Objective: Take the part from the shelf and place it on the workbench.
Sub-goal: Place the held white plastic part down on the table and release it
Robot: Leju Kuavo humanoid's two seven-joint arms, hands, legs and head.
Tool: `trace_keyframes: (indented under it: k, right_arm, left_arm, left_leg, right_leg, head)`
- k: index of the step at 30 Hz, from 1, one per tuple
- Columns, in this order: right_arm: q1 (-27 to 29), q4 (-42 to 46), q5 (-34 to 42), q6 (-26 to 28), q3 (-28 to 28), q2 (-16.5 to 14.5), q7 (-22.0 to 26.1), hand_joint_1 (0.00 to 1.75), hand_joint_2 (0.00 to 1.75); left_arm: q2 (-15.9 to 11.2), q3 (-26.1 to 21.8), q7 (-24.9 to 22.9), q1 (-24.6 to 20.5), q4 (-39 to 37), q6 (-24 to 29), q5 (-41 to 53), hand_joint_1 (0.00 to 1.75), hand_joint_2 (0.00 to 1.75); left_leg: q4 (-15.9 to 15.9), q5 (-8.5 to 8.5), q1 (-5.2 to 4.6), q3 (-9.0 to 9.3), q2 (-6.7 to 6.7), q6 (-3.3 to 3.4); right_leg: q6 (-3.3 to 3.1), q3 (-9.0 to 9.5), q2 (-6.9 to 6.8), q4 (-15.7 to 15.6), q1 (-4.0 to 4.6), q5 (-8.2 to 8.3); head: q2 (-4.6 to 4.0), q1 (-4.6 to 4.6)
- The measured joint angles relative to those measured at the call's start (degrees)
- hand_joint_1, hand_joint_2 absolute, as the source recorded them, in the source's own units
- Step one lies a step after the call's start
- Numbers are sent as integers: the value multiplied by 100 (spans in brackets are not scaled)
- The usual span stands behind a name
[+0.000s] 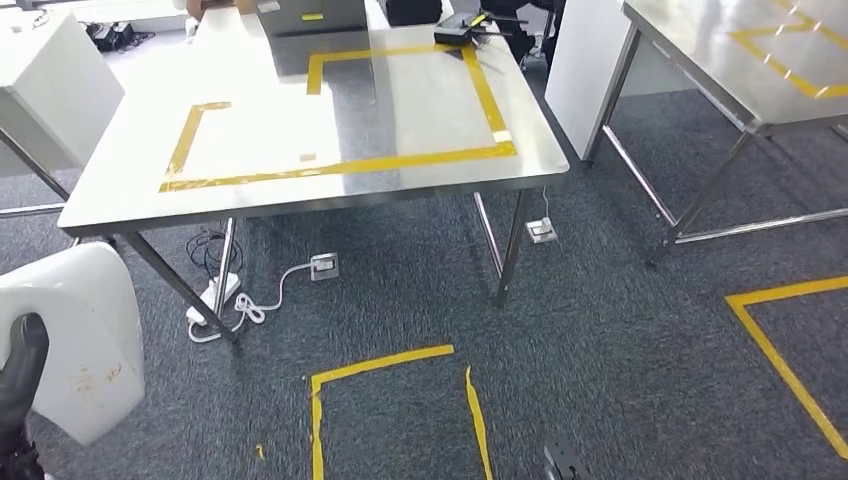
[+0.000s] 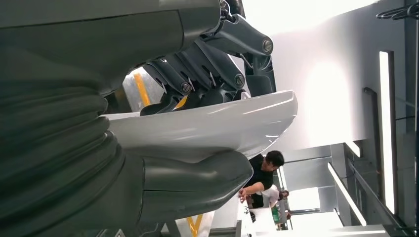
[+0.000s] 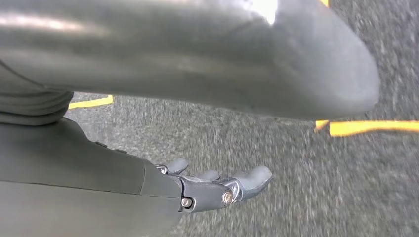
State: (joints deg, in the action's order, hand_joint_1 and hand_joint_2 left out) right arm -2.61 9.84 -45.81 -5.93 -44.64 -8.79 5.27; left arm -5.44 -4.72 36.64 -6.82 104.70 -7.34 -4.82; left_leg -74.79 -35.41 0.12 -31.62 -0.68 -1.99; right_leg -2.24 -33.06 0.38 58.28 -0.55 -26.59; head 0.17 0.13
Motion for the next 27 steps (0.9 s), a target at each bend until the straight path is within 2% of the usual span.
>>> trace_keyframes:
  k: [2, 3, 4, 5, 7, 8, 9, 11, 12, 13, 15, 16, 17, 18, 19, 20, 21, 22, 23, 24, 25, 27]
  right_arm:
    - [30, 0, 9, 32, -17, 15, -6, 0, 0]
    - [48, 0, 11, 40, -23, 19, -6, 0, 0]
    - [61, 0, 9, 46, -28, 20, -5, 0, 0]
    - [70, 0, 4, 50, -31, 22, -4, 0, 0]
    - [38, 1, -9, 56, -37, 55, -6, 0, 0]
    - [6, 5, -15, 58, -39, 78, -6, 0, 0]
    - [-41, 16, -19, 62, -41, 101, -7, 0, 0]
    - [-117, 48, -26, 66, -41, 140, -8, 0, 0]
    - [-136, 59, -30, 67, -41, 154, -10, 0, 0]
    - [-142, 64, -35, 67, -41, 166, -12, 0, 0]
    - [-117, 61, -45, 61, -41, 166, -14, 0, 0]
    - [-95, 60, -48, 57, -41, 165, -16, 0, 0]
    - [-65, 57, -51, 54, -42, 162, -20, 0, 0]
    - [-36, 55, -53, 53, -42, 160, -22, 0, 0]
    - [-15, 53, -55, 51, -43, 156, -23, 0, 0]
    - [-3, 52, -56, 51, -43, 153, -23, 0, 0]
    - [3, 51, -56, 49, -43, 162, -22, 0, 0]
    - [2, 51, -58, 48, -44, 163, -22, 0, 0]
    - [1, 50, -58, 47, -44, 158, -25, 0, 0]
    - [-1, 50, -59, 47, -45, 161, -27, 0, 0]
    - [-8, 50, -59, 49, -45, 144, -32, 0, 0]
    - [-13, 50, -57, 51, -47, 127, -40, 0, 0]
  left_arm:
    - [-1, 1, -4, 25, -15, 0, 0, 175, 175]
    - [-5, 2, -5, 33, -25, 0, -4, 175, 175]
    - [-16, 3, -8, 39, -38, 0, -19, 175, 175]
    - [-32, 3, -20, 44, -57, 2, -36, 175, 175]
    - [-69, 6, -59, 37, -107, 9, -71, 175, 175]
    - [-84, 10, -81, 26, -121, 15, -78, 175, 175]
    - [-99, 14, -92, 0, -115, 21, -82, 175, 175]
    - [-121, 21, -91, -62, -66, 50, -72, 175, 175]
    - [-127, 22, -76, -78, -43, 71, -62, 175, 175]
    - [-128, 22, -61, -70, -36, 91, -51, 175, 175]
    - [-128, 23, -31, 3, -51, 113, -37, 175, 175]
    - [-126, 25, -22, 45, -63, 113, -30, 175, 175]
    - [-123, 26, -17, 77, -73, 114, -25, 175, 175]
    - [-121, 27, -14, 95, -79, 114, -22, 175, 175]
    - [-119, 28, -14, 99, -81, 114, -21, 175, 175]
    - [-119, 28, -15, 92, -85, 114, -21, 175, 175]
    - [-117, 31, -18, 78, -98, 113, -22, 175, 175]
    - [-117, 35, -23, 67, -113, 113, -23, 175, 175]
    - [-115, 39, -28, 59, -128, 113, -27, 175, 175]
    - [-113, 45, -32, 54, -142, 113, -30, 175, 175]
    - [-113, 48, -34, 55, -142, 113, -33, 175, 175]
    - [-116, 51, -28, 54, -132, 113, -36, 175, 175]
  left_leg:
    - [-11, -526, 11, -511, 11, -3]
    - [142, -640, 12, -688, 18, -1]
    - [396, -509, 13, -821, 26, 2]
    - [737, -41, 19, -910, 26, 6]
    - [1358, 1039, 25, -1031, 56, 29]
    - [1481, 1385, 32, -1044, 67, 45]
    - [1480, 1454, 33, -1056, 82, 60]
    - [1386, 1460, 72, -1017, 71, 101]
    - [1381, 1468, 82, -1000, 68, 142]
    - [1390, 1471, 86, -972, 67, 189]
    - [1391, 1418, 42, -924, 66, 285]
    - [1393, 1389, 11, -907, 59, 319]
    - [1392, 1362, -29, -890, 47, 349]
    - [1392, 1340, -76, -870, 31, 374]
    - [1392, 1323, -129, -846, 16, 397]
    - [1393, 1309, -173, -825, 7, 420]
    - [1392, 1298, -216, -801, 3, 433]
    - [1394, 1292, -226, -785, -7, 432]
    - [1405, 1288, -216, -776, -20, 415]
    - [1427, 1294, -201, -768, -35, 382]
    - [1463, 1310, -185, -762, -51, 346]
    - [1443, 1285, -200, -790, -57, 279]
  right_leg:
    - [5, 345, 14, -58, -6, -230]
    - [11, 525, 20, -89, -11, -342]
    - [22, 709, 29, -117, -17, -454]
    - [47, 866, 47, -149, -21, -569]
    - [97, 1142, 90, -138, 6, -829]
    - [119, 1240, 106, -142, 32, -977]
    - [135, 1335, 109, -143, 58, -1108]
    - [176, 1469, 95, -158, 71, -1285]
    - [205, 1452, 74, -45, 68, -1374]
    - [232, 1354, 51, 188, 62, -1503]
    - [263, 879, 6, 957, 69, -1828]
    - [252, 610, -3, 1304, 81, -1906]
    - [220, 393, -7, 1493, 98, -1865]
    - [158, 267, -7, 1456, 124, -1694]
    - [66, 241, -7, 1211, 167, -1427]
    - [-66, 281, 8, 855, 228, -1117]
    - [-205, 322, 28, 541, 279, -870]
    - [-302, 363, 44, 309, 323, -705]
    - [-367, 377, 61, 188, 353, -622]
    - [-385, 373, 62, 144, 361, -602]
    - [-376, 393, 59, 72, 361, -564]
    - [-315, 485, 50, -107, 301, -434]
  head:
    - [0, -4]
    - [0, -3]
    - [0, -4]
    - [0, -5]
    - [0, -23]
    - [0, -36]
    - [0, -46]
    - [0, -44]
    - [0, -24]
    - [0, -2]
    - [0, 52]
    - [0, 73]
    - [0, 96]
    - [0, 120]
    - [0, 141]
    - [0, 156]
    - [0, 134]
    - [0, 115]
    - [0, 92]
    - [0, 71]
    - [0, 85]
    - [0, 106]
